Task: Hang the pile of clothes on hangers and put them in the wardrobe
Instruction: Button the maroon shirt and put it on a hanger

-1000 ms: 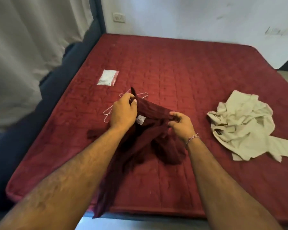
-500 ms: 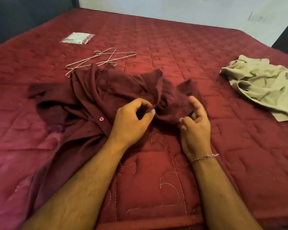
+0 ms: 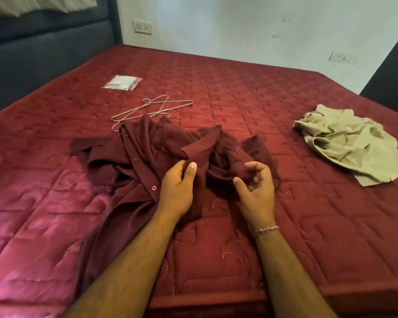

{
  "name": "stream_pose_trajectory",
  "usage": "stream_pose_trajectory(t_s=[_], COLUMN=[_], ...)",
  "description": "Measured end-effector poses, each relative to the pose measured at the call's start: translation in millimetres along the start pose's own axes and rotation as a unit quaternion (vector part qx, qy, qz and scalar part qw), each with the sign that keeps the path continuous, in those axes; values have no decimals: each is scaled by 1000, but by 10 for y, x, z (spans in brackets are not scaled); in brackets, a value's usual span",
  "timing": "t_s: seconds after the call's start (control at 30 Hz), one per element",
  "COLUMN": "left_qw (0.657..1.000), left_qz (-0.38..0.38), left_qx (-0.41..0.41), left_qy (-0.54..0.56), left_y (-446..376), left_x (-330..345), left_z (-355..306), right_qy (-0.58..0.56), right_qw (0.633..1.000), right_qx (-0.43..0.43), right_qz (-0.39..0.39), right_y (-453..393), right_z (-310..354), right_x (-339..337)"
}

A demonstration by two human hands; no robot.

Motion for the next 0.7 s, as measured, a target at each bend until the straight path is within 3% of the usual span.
stream_pose_trajectory(t_s=[0.17, 0.3, 0.37, 0.5, 0.7], left_qw=[989, 933, 920, 953, 981], left_qz=[-99, -166, -178, -92, 85], left_qx=[-36, -128, -153, -128, -118], left_qy=[108, 293, 313, 257, 130], left_y=[-186, -411, -511, -656, -791], left_x=[-283, -449, -481, -494, -333], left_z=[-460, -801, -878, -981, -708], right_qy=[-250, -394, -403, -369, -333], right_qw=[964, 901, 885, 877, 863], right_qx=[84, 162, 220, 303, 363], right_qz=[-26, -77, -76, -58, -110], right_y=[-157, -197, -119, 95, 322], right_z=[587, 914, 941, 910, 567], right_x=[177, 680, 918, 1183, 1237])
Point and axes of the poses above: each hand's wrist, its own y-axis away from the middle knuckle, its own x-axis out of the palm, z = x × y, the point moved 6 cm from there along -y, towards the middle knuckle, and after that the axes turned 11 degrees about -z, right-handed, at the moved point
